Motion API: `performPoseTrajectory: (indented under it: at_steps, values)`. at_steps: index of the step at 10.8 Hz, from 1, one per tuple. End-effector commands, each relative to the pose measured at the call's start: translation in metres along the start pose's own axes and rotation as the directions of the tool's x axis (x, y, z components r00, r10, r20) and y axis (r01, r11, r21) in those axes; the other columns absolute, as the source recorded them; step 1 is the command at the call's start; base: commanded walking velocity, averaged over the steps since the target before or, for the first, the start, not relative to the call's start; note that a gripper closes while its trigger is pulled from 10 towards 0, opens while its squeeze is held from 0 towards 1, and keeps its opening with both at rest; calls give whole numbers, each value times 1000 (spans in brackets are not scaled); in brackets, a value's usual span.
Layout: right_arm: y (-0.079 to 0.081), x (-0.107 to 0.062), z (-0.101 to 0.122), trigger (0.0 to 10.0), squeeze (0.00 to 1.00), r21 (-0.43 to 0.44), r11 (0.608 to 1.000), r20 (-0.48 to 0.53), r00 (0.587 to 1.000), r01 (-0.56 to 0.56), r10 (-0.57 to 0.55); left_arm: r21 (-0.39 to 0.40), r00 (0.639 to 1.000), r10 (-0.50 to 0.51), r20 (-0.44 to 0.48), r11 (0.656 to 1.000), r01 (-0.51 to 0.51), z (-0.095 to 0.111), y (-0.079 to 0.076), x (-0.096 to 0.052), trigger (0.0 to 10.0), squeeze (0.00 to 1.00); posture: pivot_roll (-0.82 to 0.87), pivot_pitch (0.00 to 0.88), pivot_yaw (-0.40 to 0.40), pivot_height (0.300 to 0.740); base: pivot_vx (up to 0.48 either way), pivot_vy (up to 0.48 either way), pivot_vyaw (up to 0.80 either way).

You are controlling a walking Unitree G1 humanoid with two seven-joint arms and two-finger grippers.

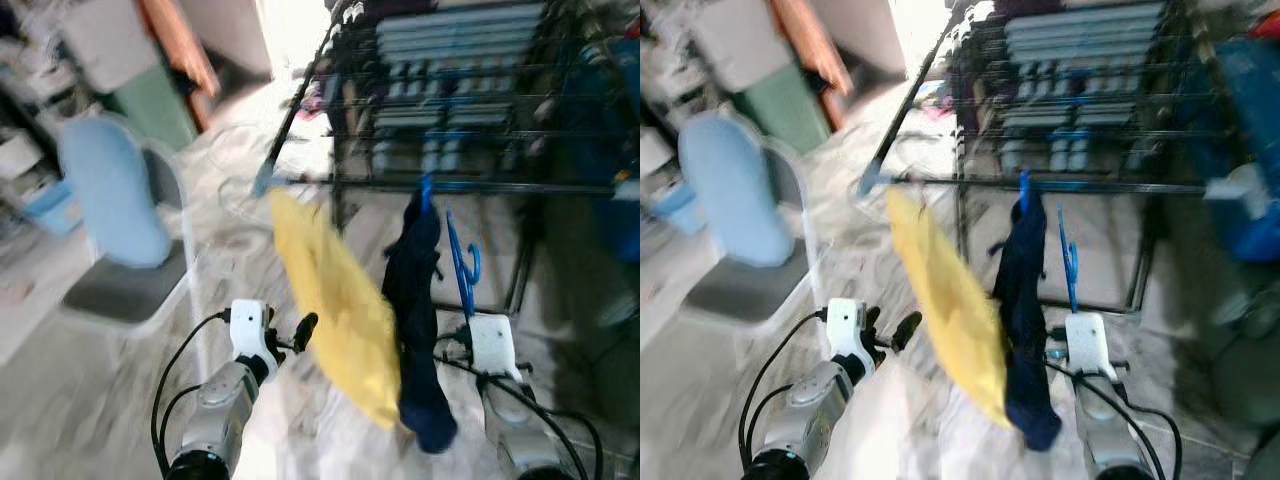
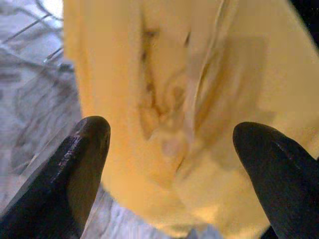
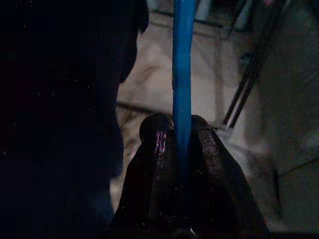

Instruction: Hang hanger

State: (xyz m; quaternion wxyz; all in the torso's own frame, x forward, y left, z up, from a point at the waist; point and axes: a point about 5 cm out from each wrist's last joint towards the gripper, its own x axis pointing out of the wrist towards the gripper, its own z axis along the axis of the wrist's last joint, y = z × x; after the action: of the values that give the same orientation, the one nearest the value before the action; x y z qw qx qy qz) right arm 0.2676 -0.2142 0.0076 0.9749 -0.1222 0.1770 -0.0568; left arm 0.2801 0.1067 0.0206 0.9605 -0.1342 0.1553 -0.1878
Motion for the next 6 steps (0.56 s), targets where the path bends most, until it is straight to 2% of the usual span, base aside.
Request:
performPoseTrajectory:
  at_steps: [1, 4, 6]
  values:
    - [6, 0, 3, 10000, 0, 16, 1000, 16, 1000, -18, 18, 18, 1000, 22, -7, 1000, -22, 1, 7, -4, 10000, 0, -243, 0, 210, 740, -480, 0, 0]
    - [5, 1, 5, 10000, 0, 15, 1000, 18, 1000, -20, 20, 24, 1000, 27, -13, 999, -27, 0, 8, -5, 10000, 0, -238, 0, 207, 740, -480, 0, 0]
    - [5, 1, 6, 10000, 0, 15, 1000, 22, 1000, -23, 23, 15, 1000, 22, 13, 1000, -23, 3, 9, -7, 10000, 0, -235, 0, 203, 740, 0, 0, 0]
